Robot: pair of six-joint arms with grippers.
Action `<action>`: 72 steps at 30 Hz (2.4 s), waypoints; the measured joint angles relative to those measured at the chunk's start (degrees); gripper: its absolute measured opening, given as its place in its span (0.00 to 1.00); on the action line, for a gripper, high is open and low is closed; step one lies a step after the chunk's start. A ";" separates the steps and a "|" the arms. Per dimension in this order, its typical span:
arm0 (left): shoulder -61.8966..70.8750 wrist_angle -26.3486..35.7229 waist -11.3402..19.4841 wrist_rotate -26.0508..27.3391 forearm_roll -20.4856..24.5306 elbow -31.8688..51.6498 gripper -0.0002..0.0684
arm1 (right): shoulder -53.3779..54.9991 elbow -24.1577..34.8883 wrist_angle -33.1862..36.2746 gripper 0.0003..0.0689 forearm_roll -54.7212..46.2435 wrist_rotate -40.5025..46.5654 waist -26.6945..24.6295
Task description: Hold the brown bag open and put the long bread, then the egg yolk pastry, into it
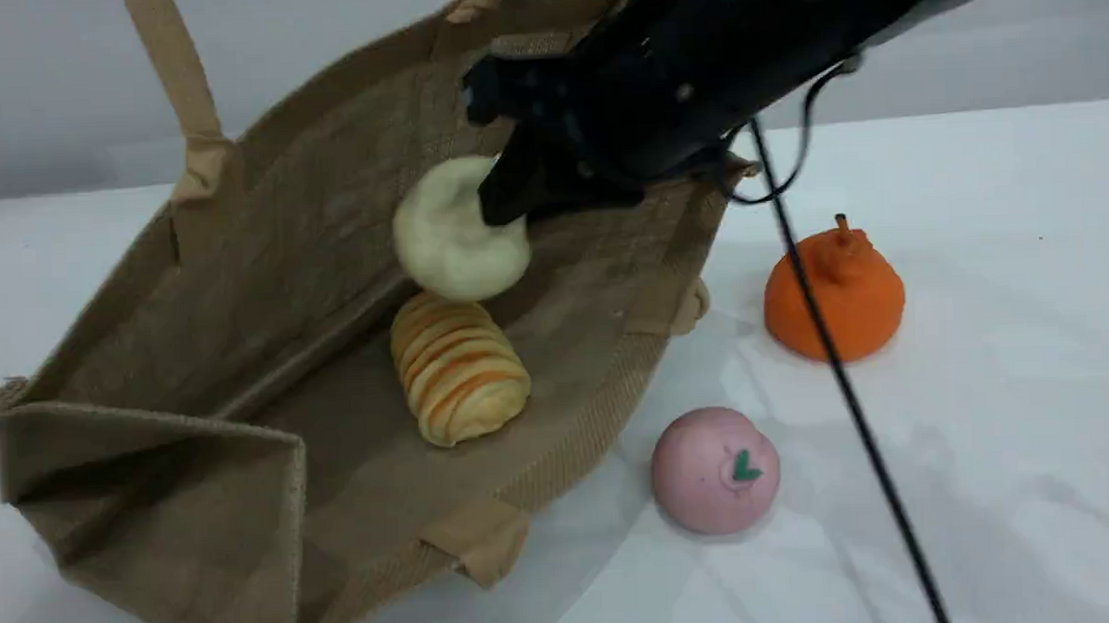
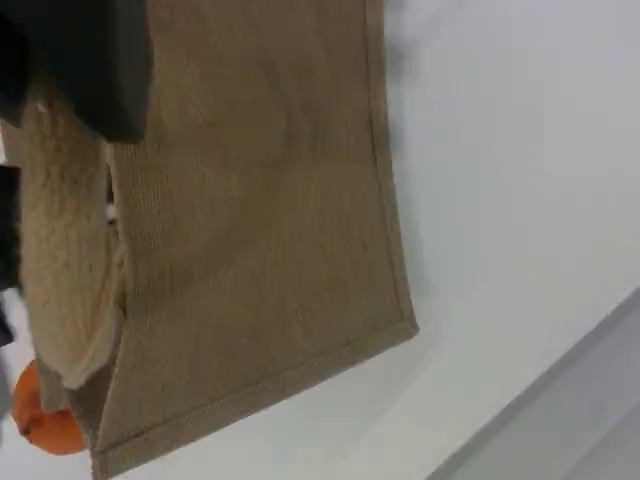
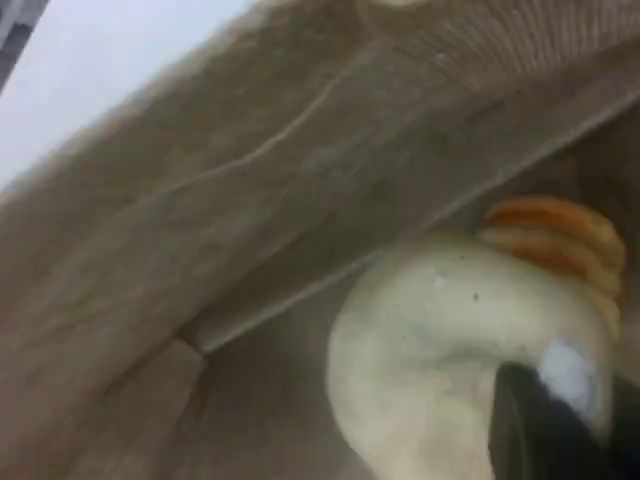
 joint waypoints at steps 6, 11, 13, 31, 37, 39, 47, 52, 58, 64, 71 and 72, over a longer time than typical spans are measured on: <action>0.00 0.00 0.00 -0.10 0.00 0.00 0.13 | 2.99 -2.28 6.66 0.14 -0.69 0.00 0.00; 0.00 0.00 0.00 -0.10 0.00 0.00 0.13 | 2.78 -2.28 6.14 0.44 -0.57 0.00 0.00; 0.00 0.00 0.00 -0.10 0.00 0.00 0.13 | 2.72 -2.28 6.20 0.58 -0.31 -0.37 0.00; 0.00 0.00 0.00 -0.10 0.07 0.00 0.13 | -9.28 -2.18 34.75 0.76 -7.06 3.15 -14.71; 0.00 0.00 0.00 -0.10 -0.11 0.00 0.13 | -16.21 -2.18 37.01 0.75 -7.35 4.19 -22.11; 0.12 0.00 0.00 -0.10 -1.31 0.00 0.13 | -17.72 -2.18 37.01 0.75 -8.37 5.36 -23.71; 4.16 -0.10 0.00 -0.72 -8.70 0.00 0.13 | -19.86 -2.18 37.11 0.75 -11.37 6.60 -24.25; 8.27 -0.36 0.00 -1.94 -11.92 0.38 0.13 | -20.55 -2.18 37.18 0.75 -11.32 6.92 -24.25; 14.13 -0.32 0.00 -1.88 -16.36 1.17 0.16 | -20.52 -2.18 37.18 0.75 -11.22 7.13 -24.25; 19.52 -0.37 0.00 -0.21 -23.39 1.17 0.31 | -20.52 -2.18 36.78 0.75 -11.54 7.99 -24.25; 21.30 -0.12 0.00 -0.14 -19.51 1.17 0.58 | -20.98 -2.18 36.78 0.75 -19.68 13.97 -24.25; 20.71 -0.05 -0.05 -0.14 -17.95 1.17 0.60 | -21.35 -2.18 36.78 0.75 -21.40 15.25 -24.25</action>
